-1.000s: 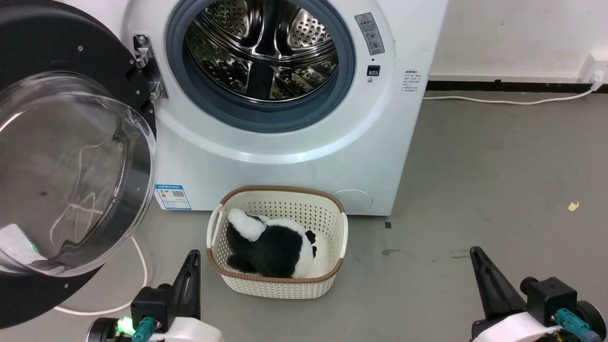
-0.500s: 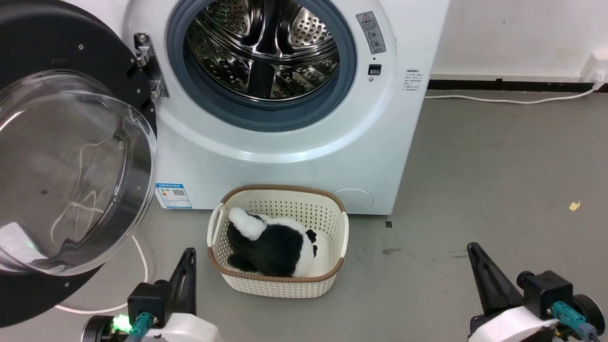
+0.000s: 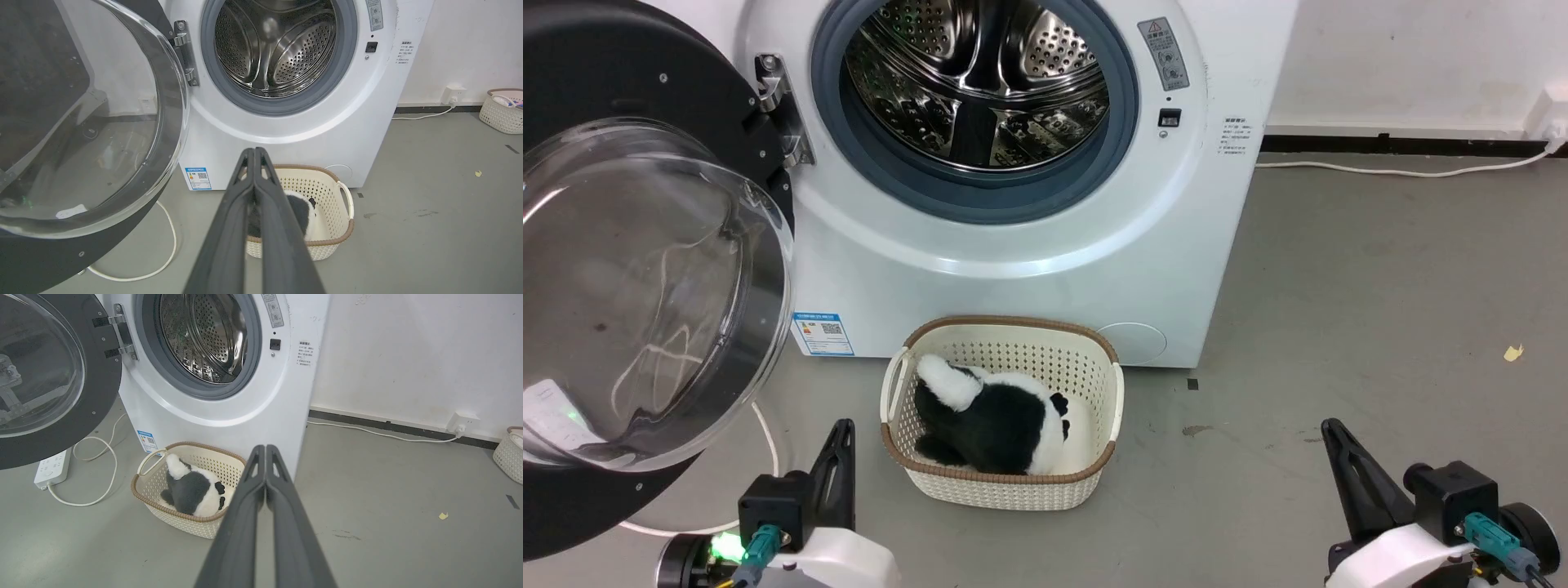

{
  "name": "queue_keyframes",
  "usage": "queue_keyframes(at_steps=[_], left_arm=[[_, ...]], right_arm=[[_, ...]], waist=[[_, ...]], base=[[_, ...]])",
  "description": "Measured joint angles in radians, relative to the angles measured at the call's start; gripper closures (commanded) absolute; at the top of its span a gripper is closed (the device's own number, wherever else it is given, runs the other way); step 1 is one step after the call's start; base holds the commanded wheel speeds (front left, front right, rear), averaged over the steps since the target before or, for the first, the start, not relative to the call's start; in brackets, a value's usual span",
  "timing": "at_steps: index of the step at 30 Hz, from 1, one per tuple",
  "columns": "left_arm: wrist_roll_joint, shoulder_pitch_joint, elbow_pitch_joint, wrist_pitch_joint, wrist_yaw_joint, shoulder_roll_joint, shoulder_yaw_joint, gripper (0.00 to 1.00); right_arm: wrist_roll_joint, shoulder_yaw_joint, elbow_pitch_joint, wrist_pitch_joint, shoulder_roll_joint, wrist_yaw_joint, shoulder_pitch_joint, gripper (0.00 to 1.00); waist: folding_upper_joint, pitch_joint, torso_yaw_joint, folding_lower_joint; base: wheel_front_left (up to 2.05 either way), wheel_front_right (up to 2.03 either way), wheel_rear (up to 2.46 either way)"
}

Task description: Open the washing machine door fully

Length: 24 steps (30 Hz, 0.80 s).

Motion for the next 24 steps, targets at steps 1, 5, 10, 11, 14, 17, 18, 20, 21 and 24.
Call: queue_keyframes(at_steps=[1, 5, 10, 11, 14, 17, 18, 20, 21, 24], left_arm=[[0.002, -0.002, -0.001, 0.000, 0.000, 0.000, 0.002, 1.00], [0.010, -0.005, -0.005, 0.011, -0.003, -0.005, 0.013, 1.00], [0.017, -0.006, -0.009, 0.023, -0.004, -0.014, 0.019, 1.00], [0.017, -0.006, -0.009, 0.027, -0.007, -0.015, 0.020, 1.00], [0.020, -0.007, -0.010, 0.030, -0.012, -0.017, 0.022, 1.00], [0.026, -0.009, -0.012, 0.037, -0.012, -0.018, 0.026, 1.00], [0.026, -0.009, -0.012, 0.040, -0.012, -0.018, 0.028, 1.00], [0.027, -0.010, -0.013, 0.044, -0.013, -0.019, 0.031, 1.00], [0.027, -0.010, -0.013, 0.044, -0.013, -0.020, 0.032, 1.00], [0.027, -0.010, -0.013, 0.044, -0.013, -0.020, 0.033, 1.00]], right_arm=[[-0.002, 0.000, 0.000, 0.001, 0.000, 0.000, 0.000, 1.00], [-0.007, 0.001, -0.002, 0.011, 0.000, 0.000, -0.006, 1.00], [-0.009, 0.002, -0.005, 0.019, 0.000, 0.000, -0.016, 1.00], [-0.009, 0.002, -0.006, 0.020, 0.000, 0.000, -0.016, 1.00], [-0.011, 0.003, -0.007, 0.027, 0.000, 0.000, -0.016, 1.00], [-0.016, 0.004, -0.008, 0.029, 0.000, 0.000, -0.016, 1.00], [-0.017, 0.004, -0.008, 0.034, 0.000, 0.000, -0.017, 1.00], [-0.017, 0.004, -0.009, 0.036, 0.000, 0.000, -0.017, 1.00], [-0.017, 0.004, -0.009, 0.036, 0.000, 0.000, -0.017, 1.00], [-0.017, 0.004, -0.009, 0.037, 0.000, 0.000, -0.017, 1.00]], waist=[[0.0000, 0.000, 0.000, 0.0000], [0.0000, 0.002, 0.001, 0.0000], [0.0000, 0.003, 0.002, 0.0000], [0.0000, 0.003, 0.002, 0.0000], [0.0000, 0.004, 0.003, 0.0000], [0.0000, 0.004, 0.003, 0.0000], [0.0000, 0.004, 0.004, 0.0000], [0.0000, 0.005, 0.004, 0.0000], [0.0000, 0.005, 0.004, 0.0000], [0.0000, 0.005, 0.004, 0.0000]], base=[[0.00, 0.00, 0.00], [0.00, 0.00, 0.00], [0.00, 0.00, 0.00], [0.00, 0.00, 0.00], [0.00, 0.00, 0.00], [0.00, 0.00, 0.00], [0.00, 0.00, 0.00], [0.00, 0.00, 0.00], [0.00, 0.00, 0.00], [0.00, 0.00, 0.00]])
